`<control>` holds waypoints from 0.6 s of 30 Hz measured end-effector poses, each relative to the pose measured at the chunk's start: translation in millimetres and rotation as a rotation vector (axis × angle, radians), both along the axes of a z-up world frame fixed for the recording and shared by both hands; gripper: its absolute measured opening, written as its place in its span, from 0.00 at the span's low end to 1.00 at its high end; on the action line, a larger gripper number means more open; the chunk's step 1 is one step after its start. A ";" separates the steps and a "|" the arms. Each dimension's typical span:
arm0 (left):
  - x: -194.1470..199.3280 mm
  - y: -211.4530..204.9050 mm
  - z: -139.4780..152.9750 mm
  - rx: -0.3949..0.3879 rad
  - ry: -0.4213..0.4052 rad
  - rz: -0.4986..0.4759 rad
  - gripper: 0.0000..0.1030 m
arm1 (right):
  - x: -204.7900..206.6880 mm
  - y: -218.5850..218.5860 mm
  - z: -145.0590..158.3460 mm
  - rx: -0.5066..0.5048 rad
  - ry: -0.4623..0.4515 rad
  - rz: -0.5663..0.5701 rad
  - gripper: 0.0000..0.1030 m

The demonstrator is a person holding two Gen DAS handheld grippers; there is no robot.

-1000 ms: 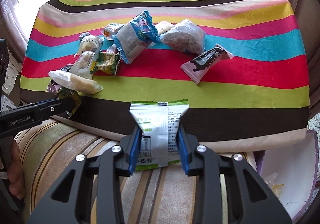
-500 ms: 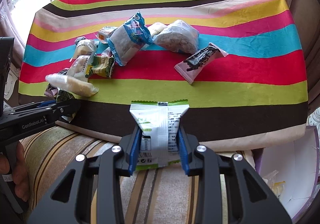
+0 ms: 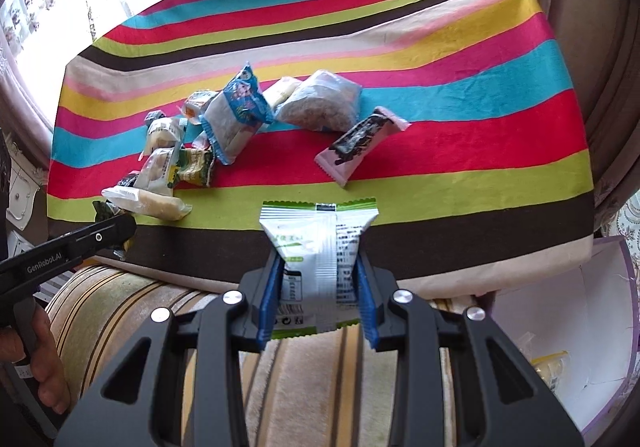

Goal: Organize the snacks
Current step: 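Grasp the white-green snack packet with the right tool while the left grasps the green chip bag, then carry both packets over the white box and open both tools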

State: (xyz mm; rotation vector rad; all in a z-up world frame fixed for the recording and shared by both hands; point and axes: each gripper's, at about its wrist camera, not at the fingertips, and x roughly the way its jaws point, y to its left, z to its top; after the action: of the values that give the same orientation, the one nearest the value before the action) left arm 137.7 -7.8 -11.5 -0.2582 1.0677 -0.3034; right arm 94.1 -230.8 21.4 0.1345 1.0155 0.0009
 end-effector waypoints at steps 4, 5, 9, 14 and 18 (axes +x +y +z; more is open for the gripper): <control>-4.9 -7.2 8.3 0.000 -0.016 -0.001 0.32 | -5.9 -14.1 4.7 0.000 -0.002 -0.028 0.33; -6.3 -10.0 10.6 0.002 -0.024 -0.004 0.32 | -7.9 -18.9 6.3 0.001 -0.004 -0.037 0.33; -11.7 -25.8 17.4 0.008 -0.048 -0.033 0.32 | -15.7 -40.3 10.8 0.001 -0.014 -0.076 0.33; -15.3 -53.1 20.6 0.004 -0.053 -0.091 0.32 | -23.5 -65.7 12.9 -0.003 -0.021 -0.127 0.33; -19.4 -76.5 22.6 0.007 -0.058 -0.141 0.32 | -32.9 -88.5 13.4 -0.009 -0.025 -0.176 0.33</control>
State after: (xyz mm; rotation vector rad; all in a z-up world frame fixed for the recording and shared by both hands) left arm 118.3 -84.3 11.1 -0.1670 1.0318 -0.4311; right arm 61.2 -319.4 34.8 0.2143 0.9762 -0.1616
